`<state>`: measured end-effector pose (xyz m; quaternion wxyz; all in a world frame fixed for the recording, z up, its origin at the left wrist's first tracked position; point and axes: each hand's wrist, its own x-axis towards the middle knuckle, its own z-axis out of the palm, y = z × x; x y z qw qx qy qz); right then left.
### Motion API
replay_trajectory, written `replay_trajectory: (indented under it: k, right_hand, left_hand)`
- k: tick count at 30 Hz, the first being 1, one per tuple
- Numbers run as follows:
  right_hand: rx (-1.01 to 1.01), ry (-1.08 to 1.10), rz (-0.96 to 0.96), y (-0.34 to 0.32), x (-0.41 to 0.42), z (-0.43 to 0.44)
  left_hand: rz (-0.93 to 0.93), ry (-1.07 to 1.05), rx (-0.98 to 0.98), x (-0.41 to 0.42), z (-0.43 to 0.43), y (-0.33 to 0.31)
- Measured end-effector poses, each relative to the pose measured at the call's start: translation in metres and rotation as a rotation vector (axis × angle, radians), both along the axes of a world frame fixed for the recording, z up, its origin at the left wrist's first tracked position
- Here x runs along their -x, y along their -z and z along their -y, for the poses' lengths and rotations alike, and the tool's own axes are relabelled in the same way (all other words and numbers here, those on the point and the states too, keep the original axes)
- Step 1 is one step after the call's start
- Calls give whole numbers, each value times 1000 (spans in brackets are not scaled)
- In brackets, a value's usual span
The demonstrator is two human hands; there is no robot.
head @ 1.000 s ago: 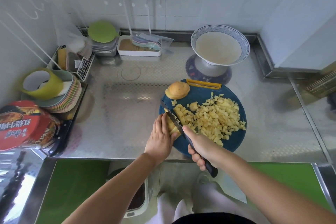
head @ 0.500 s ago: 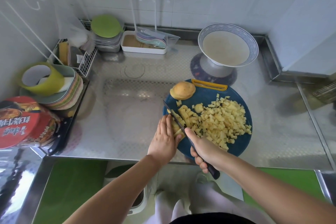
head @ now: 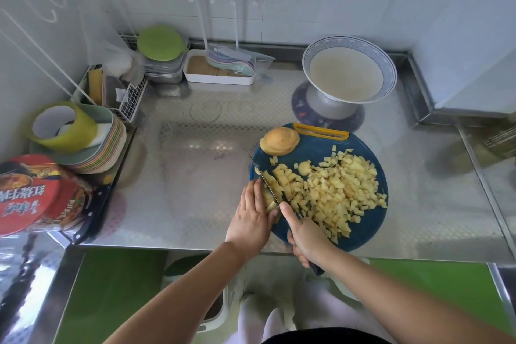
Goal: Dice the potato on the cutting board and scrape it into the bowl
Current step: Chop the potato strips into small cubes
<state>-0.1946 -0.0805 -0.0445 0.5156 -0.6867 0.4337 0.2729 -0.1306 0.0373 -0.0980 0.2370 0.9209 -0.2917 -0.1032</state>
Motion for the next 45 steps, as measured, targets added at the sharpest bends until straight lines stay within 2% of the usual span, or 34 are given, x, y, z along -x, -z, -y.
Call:
replay_trajectory:
  k: [5, 10, 15, 20, 25, 33, 40, 45]
  right_hand:
    - [-83, 17, 67, -2, 3, 10]
    - [-145, 12, 129, -3, 12, 28]
    - [-133, -25, 163, -2, 34, 45]
    - [-171, 82, 186, 3, 45, 44]
    - [-138, 74, 234, 0, 46, 42]
    - [-193, 6, 252, -28, 43, 45]
    - [-101, -36, 207, -26, 37, 33]
    - [5, -16, 164, -22, 36, 24]
  left_hand:
    - [-6, 36, -55, 0, -1, -4]
    - [-14, -27, -53, 3, 5, -9]
    - [-42, -55, -17, 3, 9, -13]
    - [-31, -21, 1, 4, 26, -17]
    - [-34, -52, 20, 0, 41, -14]
    - [-166, -60, 94, -4, 31, -15]
    - [-121, -88, 132, 2, 23, -16]
    - [-66, -86, 63, 8, 27, -16]
